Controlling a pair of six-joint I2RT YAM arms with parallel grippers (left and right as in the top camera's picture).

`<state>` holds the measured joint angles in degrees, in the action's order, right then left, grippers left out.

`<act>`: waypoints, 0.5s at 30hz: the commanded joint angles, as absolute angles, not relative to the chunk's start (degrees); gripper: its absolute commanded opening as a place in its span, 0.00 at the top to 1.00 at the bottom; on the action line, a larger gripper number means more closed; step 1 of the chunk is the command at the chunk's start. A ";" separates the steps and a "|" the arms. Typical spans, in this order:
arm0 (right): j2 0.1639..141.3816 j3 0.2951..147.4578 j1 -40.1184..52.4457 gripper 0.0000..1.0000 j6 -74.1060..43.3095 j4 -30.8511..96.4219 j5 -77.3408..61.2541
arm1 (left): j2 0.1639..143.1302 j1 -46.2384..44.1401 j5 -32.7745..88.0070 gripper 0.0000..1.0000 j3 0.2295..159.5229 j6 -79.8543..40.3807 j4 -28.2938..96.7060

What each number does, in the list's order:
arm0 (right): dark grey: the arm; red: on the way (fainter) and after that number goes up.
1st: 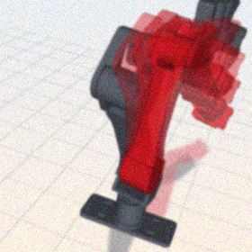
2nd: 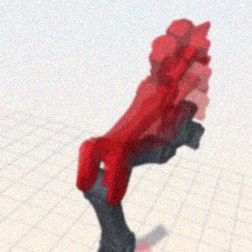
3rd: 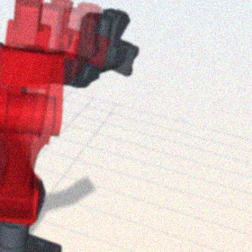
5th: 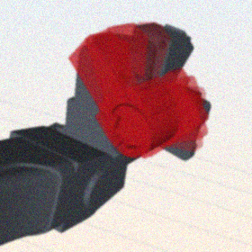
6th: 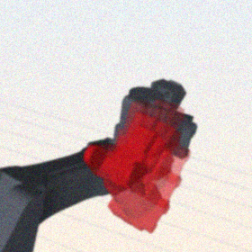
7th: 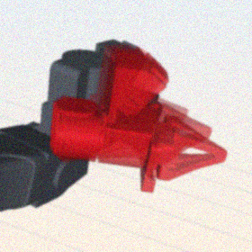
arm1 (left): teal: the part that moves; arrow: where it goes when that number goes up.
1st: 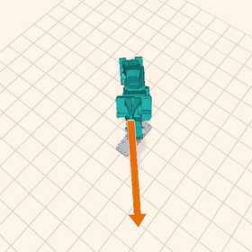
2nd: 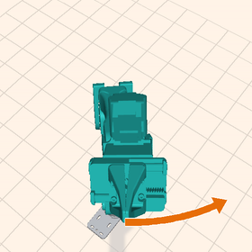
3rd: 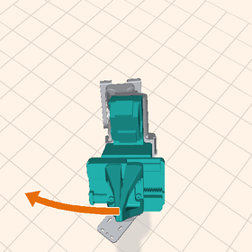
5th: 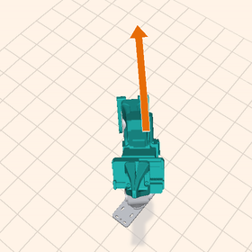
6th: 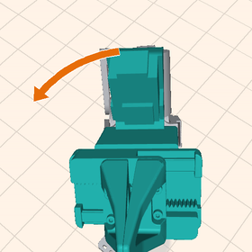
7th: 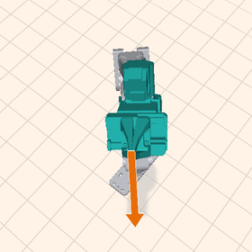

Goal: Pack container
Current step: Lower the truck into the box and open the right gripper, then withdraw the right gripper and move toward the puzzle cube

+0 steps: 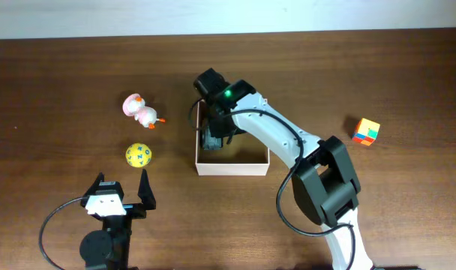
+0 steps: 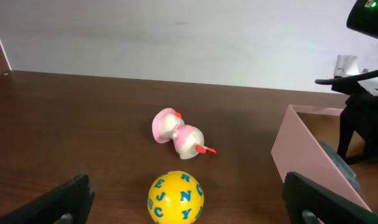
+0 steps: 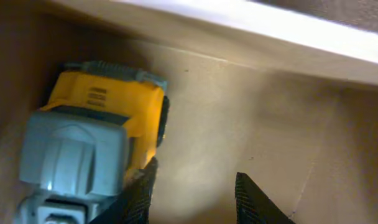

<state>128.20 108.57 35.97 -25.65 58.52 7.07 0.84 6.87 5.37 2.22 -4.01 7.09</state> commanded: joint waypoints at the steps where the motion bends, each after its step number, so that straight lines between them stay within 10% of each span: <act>1: 126.82 112.27 34.35 0.61 -24.14 59.83 8.62 | 0.34 6.76 5.15 0.01 1.80 -2.94 6.96; 15: 126.78 132.40 29.34 0.55 -18.09 72.60 12.19 | 0.34 6.76 5.15 0.01 1.80 -2.94 6.94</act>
<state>128.20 128.68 31.57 -19.64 70.87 8.32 0.84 6.87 5.37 2.22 -4.01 7.11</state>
